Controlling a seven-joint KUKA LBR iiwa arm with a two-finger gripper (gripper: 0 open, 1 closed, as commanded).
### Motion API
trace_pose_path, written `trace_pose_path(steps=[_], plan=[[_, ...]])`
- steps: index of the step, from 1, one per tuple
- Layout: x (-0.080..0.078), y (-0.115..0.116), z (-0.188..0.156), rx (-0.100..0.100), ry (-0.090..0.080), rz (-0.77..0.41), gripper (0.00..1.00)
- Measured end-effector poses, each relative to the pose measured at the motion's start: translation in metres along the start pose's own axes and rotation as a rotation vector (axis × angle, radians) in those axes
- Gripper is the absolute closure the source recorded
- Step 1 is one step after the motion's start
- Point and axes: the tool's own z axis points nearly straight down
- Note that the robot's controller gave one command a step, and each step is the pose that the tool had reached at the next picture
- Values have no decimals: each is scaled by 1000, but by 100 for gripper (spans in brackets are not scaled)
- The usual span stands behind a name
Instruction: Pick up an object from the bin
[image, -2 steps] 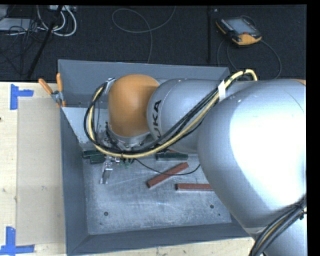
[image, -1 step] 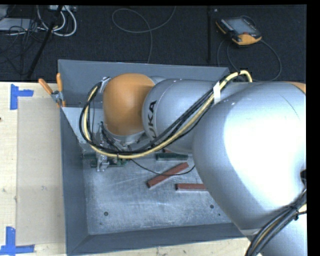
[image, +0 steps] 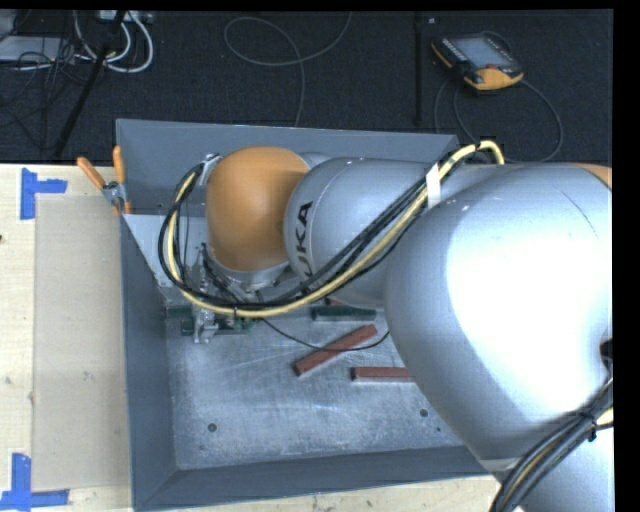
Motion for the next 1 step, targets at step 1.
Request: trace_pose_path(steps=[1], plan=[[-3,1,-49,6,19,3,100]])
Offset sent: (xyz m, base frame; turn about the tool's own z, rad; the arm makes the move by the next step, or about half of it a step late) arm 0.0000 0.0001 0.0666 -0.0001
